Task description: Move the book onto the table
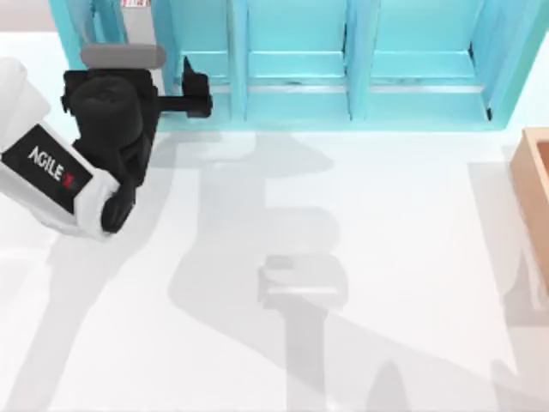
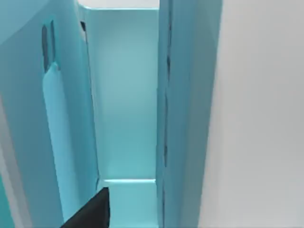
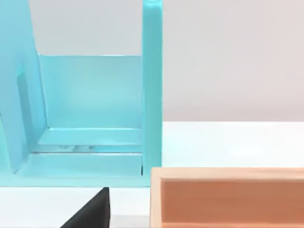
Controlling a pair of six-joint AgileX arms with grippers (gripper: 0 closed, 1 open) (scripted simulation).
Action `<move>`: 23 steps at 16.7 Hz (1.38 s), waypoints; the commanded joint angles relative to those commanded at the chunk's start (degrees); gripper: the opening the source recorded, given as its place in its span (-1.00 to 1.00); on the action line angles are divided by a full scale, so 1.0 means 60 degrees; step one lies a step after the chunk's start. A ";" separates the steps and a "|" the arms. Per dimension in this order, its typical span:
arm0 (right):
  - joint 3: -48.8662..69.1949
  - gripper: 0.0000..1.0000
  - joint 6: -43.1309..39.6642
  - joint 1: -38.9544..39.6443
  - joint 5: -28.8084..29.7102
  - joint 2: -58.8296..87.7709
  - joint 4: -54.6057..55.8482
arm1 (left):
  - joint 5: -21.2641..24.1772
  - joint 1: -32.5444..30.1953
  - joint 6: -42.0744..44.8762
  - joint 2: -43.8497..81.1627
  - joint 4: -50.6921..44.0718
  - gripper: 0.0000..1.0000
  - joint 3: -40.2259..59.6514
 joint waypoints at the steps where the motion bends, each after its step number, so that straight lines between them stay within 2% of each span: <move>1: 0.0000 1.00 0.0000 0.0000 0.0000 0.0000 0.0000 | 0.0055 0.0054 0.0004 0.0222 -0.0220 1.00 0.0448; 4: 0.0000 1.00 0.0000 0.0000 0.0000 0.0000 0.0000 | 0.0184 0.0176 0.0007 0.0663 -0.0686 1.00 0.1346; 9: 0.0000 1.00 0.0000 0.0000 0.0000 0.0000 0.0000 | 0.0203 0.0195 0.0007 0.0724 -0.0753 1.00 0.1461; 22: 0.0000 1.00 0.0000 0.0000 0.0000 0.0000 0.0000 | 0.0203 0.0195 0.0007 0.0724 -0.0753 -0.96 0.1461; 23: 0.0000 1.00 0.0000 0.0000 0.0000 0.0000 0.0000 | 0.0203 0.0195 0.0007 0.0724 -0.0753 -1.00 0.1461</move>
